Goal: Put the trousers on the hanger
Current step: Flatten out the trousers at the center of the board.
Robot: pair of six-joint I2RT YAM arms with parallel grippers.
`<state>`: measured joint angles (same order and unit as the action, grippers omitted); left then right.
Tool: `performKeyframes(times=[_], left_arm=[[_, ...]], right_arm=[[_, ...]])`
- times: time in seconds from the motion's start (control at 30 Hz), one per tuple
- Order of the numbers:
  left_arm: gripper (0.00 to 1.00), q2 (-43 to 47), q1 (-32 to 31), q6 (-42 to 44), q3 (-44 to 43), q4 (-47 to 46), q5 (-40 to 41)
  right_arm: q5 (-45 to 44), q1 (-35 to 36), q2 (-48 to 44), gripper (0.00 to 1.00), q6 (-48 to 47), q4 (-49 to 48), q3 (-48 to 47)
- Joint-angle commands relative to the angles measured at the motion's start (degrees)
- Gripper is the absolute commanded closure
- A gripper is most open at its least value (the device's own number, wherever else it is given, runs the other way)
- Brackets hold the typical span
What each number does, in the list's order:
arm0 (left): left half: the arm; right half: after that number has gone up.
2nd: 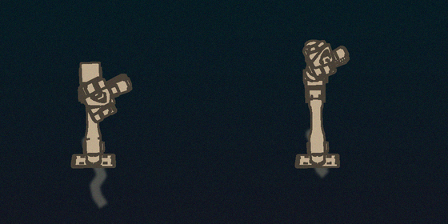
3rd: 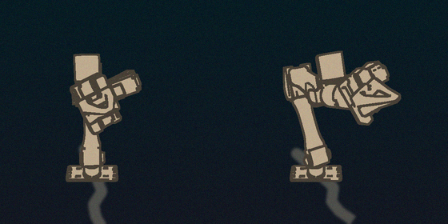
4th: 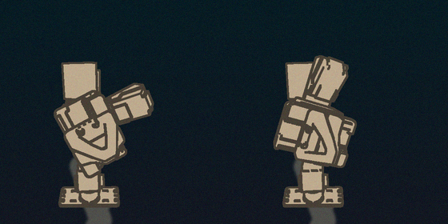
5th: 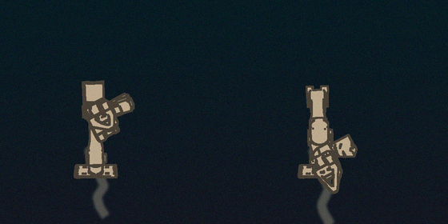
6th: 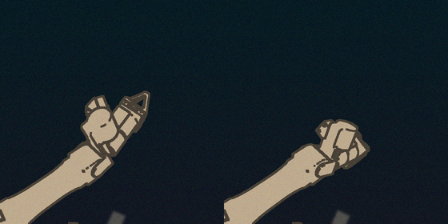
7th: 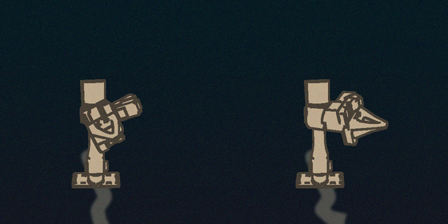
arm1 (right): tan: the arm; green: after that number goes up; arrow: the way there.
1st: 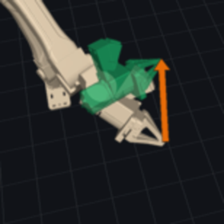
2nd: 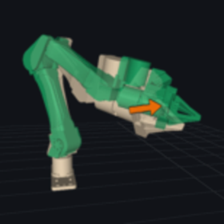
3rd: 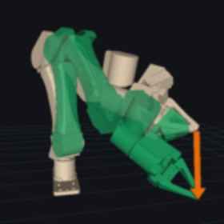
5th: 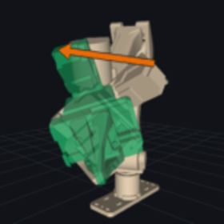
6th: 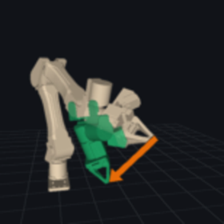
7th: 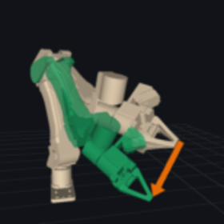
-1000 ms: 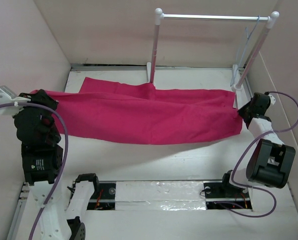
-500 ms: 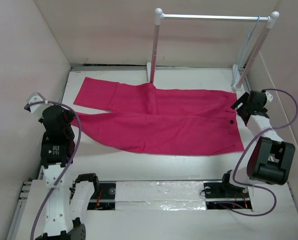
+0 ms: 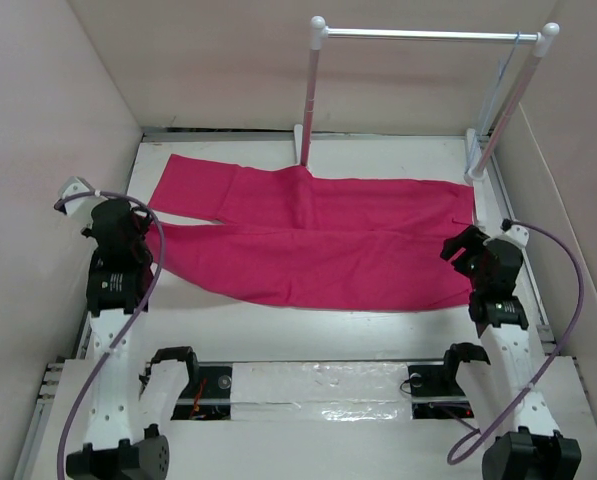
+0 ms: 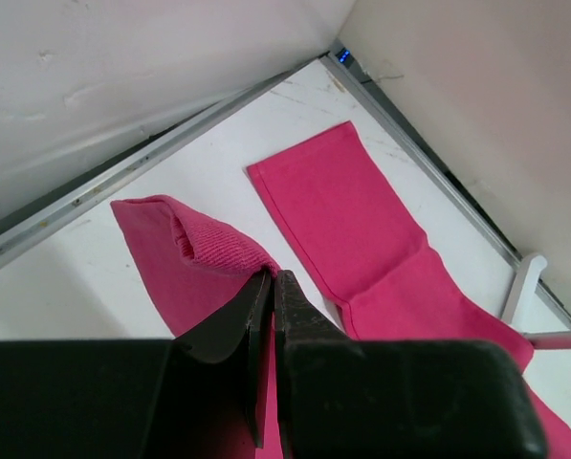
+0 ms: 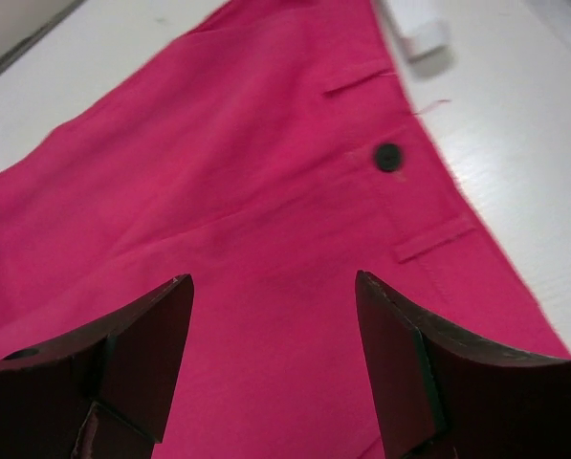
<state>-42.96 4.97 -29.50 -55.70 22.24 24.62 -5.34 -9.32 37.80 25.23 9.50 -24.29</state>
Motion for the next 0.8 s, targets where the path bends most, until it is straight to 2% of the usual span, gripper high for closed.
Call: performKeyframes(times=[0.0, 0.03, 0.17, 0.37, 0.47, 0.6, 0.67, 0.7, 0.73, 0.77], left_arm=[[1.0, -5.71, 0.21, -2.05, -2.92, -3.61, 0.96], [1.0, -6.95, 0.21, -2.14, -2.83, -3.78, 1.13], [1.0, -13.45, 0.21, -3.2, -3.36, -3.34, 4.37], [1.0, -27.51, 0.21, -4.87, -8.01, -3.51, 6.76], [1.0, -36.65, 0.21, -5.48, -12.66, -4.4, 7.02], [1.0, -51.92, -0.4, -7.33, -24.94, -2.12, 5.88], [1.0, -55.64, -1.11, -8.73, -28.3, -1.67, 4.92], [0.96, -58.79, -1.11, -9.0, -30.76, -1.59, 4.13], [0.86, -60.38, -1.11, -9.26, -31.91, -1.24, 2.9], [0.62, -62.92, -1.11, -9.44, -32.97, -0.02, 2.37]], right_arm=[[3.76, 5.34, -2.03, 0.26, -2.21, -0.8, -1.1], [4.02, 5.37, -1.77, 0.26, -2.38, -1.32, -1.19], [3.33, 13.34, -1.33, 0.25, -3.52, -2.99, -1.9], [0.25, 23.02, -1.94, 0.24, -5.28, -6.24, -1.98], [-0.28, 28.82, -2.55, 0.24, -5.46, -7.91, -1.81], [-0.63, 37.08, -2.82, 0.24, -4.41, -8.88, -1.28], [-2.73, 42.61, -2.82, 0.24, -4.05, -10.55, -1.37], [-3.79, 44.37, -2.73, 0.24, -4.14, -10.38, -1.46], [-6.23, 46.04, -2.65, 0.23, -4.31, -10.03, -1.81], [-7.74, 49.02, -2.65, 0.23, -4.92, -9.85, -1.98]])
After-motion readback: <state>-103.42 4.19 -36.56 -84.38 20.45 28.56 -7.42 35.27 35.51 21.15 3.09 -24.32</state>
